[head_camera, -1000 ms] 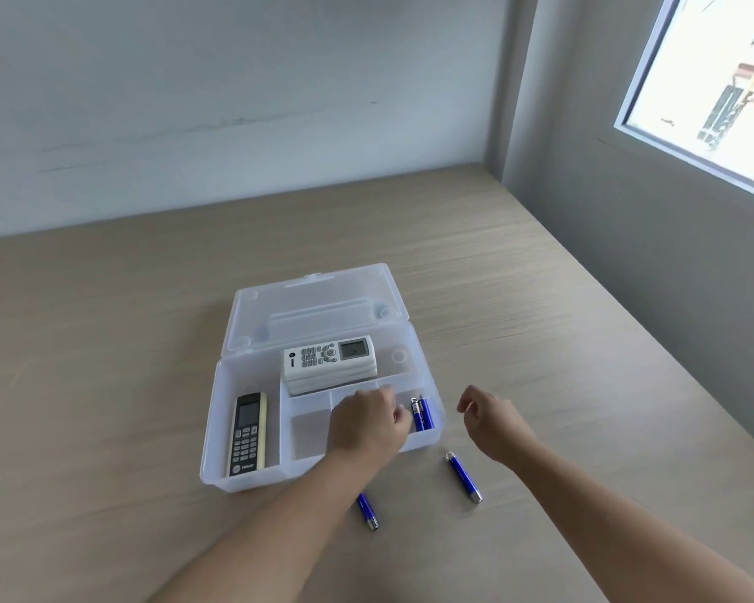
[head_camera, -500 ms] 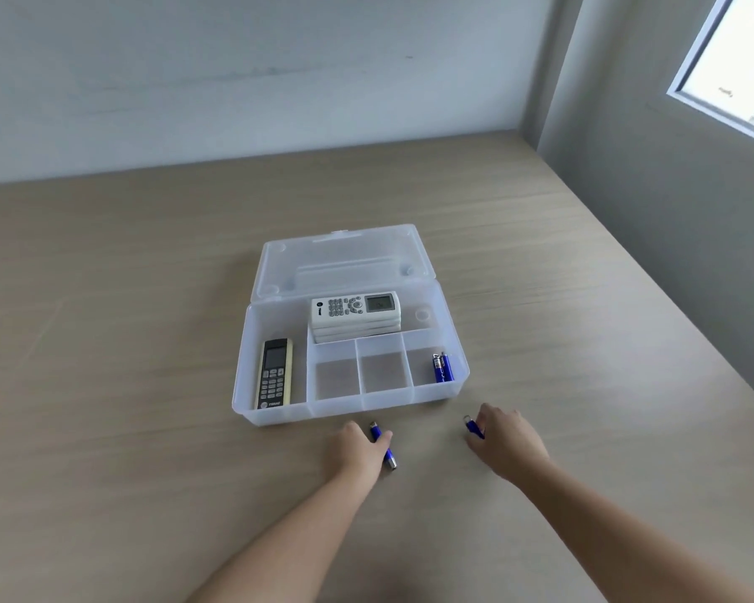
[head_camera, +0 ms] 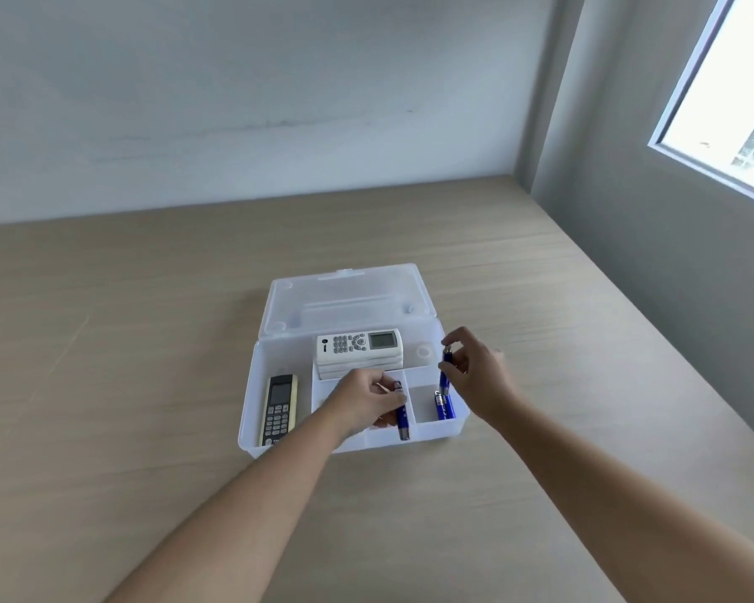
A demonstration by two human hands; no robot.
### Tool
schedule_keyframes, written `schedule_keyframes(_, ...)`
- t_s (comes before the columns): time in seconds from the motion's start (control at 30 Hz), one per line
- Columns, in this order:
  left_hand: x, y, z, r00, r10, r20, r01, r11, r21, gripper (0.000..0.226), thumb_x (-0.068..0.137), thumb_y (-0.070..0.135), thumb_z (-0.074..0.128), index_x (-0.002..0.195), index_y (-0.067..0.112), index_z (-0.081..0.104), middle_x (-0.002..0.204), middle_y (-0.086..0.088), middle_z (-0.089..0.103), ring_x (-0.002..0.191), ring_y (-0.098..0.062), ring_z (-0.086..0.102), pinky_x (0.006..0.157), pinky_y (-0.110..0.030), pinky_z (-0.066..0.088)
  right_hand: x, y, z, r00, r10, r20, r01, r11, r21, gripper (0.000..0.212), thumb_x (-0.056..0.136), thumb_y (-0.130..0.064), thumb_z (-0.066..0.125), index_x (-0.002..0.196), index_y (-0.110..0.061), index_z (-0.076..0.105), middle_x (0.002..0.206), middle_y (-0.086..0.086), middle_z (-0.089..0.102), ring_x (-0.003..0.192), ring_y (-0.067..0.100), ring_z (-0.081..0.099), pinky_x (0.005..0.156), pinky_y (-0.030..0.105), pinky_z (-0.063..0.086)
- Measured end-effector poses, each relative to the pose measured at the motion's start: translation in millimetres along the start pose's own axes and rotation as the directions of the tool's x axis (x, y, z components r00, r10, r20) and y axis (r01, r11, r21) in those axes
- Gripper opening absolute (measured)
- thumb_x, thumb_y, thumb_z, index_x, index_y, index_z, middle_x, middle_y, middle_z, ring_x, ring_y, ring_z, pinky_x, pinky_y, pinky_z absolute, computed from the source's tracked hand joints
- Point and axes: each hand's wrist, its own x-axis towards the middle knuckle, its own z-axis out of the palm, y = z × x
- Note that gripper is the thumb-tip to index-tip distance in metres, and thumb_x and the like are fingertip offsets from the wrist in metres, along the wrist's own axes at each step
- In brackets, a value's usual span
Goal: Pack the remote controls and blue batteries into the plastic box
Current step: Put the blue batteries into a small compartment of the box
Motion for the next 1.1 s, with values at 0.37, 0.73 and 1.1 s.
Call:
schedule_keyframes(0.37,45.2,-17.8,-24.7,0.982,0.029,-0.189,-0.017,0.998,0.068,0.003,0.088,0.013,0.062,0.085,0.014,0.061,0.078,-0.008,0.071,0.058,-0.014,0.067,0.046,-0.011,0.049,33.6,15.2,61.3,0.922,0.176,0.344,0.004,0.886,-0.464,0.021,0.084,-0.001,0.051,0.100,-0.011,0.057,0.077,0.003,0.050,0.061,0.021,0.051,0.050,0.025,0.044)
schedule_keyframes(0.73,64.0,-20.9,-7.6,0.983,0.040,-0.177,-0.023,0.995,0.095,0.004,0.086,0.015,0.063,0.083,0.017,0.062,0.072,-0.004,0.068,0.060,-0.014,0.065,0.067,-0.027,0.053,40.3,23.2,63.6,0.861,0.154,0.484,0.250,0.701,-0.668,0.022,0.080,0.014,0.046,0.085,-0.002,0.060,0.086,0.014,0.060,0.096,0.033,0.065,0.067,0.032,0.046)
schedule_keyframes(1.1,68.0,15.7,49.0,0.977,0.189,-0.100,-0.122,0.877,0.464,0.015,0.084,0.016,0.062,0.098,0.012,0.063,0.091,-0.005,0.070,0.085,-0.023,0.065,0.075,-0.028,0.051,18.2,45.3,-1.5,0.976,0.183,0.119,-0.152,0.960,-0.233,0.028,0.081,-0.011,0.065,0.109,-0.014,0.064,0.079,-0.002,0.063,0.073,0.013,0.057,0.062,0.019,0.042)
